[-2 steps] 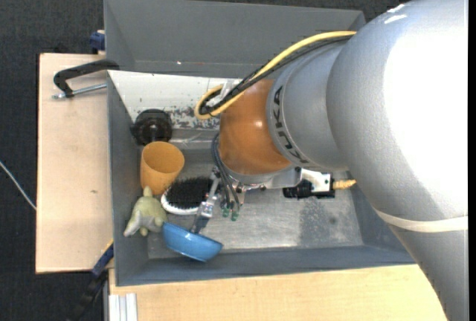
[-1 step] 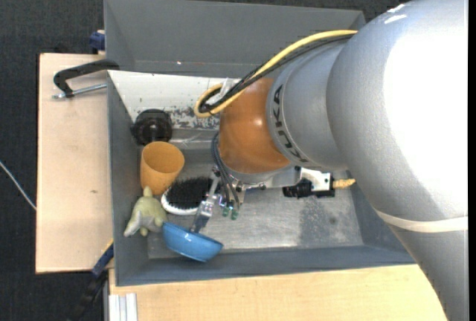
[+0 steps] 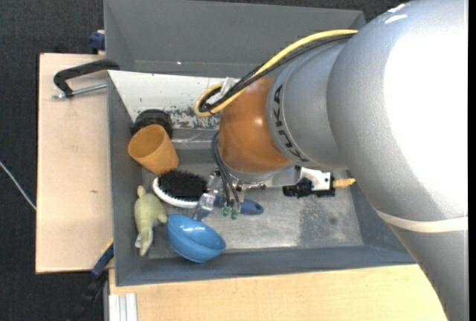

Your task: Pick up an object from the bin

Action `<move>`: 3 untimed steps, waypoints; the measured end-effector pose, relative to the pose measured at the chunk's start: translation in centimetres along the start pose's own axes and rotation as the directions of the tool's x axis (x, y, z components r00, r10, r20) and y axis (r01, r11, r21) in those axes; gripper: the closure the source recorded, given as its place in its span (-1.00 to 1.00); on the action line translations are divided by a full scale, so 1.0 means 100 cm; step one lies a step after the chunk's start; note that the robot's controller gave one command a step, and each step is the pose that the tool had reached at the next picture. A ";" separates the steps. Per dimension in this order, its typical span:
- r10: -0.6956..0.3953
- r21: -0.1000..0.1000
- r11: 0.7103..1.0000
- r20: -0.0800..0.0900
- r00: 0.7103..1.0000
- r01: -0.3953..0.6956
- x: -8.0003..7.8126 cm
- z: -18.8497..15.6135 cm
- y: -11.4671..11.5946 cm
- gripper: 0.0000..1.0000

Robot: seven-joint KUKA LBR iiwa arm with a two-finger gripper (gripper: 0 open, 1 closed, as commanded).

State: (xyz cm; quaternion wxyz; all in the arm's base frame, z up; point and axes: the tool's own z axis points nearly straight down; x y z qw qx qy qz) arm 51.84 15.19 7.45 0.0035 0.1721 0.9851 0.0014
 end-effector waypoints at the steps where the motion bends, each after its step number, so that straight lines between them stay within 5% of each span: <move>1: -0.002 0.000 1.000 -0.002 1.000 0.002 -0.001 -0.051 0.002 1.00; 3: -0.005 0.002 1.000 -0.004 1.000 0.005 -0.003 -0.085 0.003 1.00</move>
Offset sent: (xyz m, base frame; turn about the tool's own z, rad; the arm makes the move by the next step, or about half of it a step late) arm 0.0000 0.0002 0.0479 0.0000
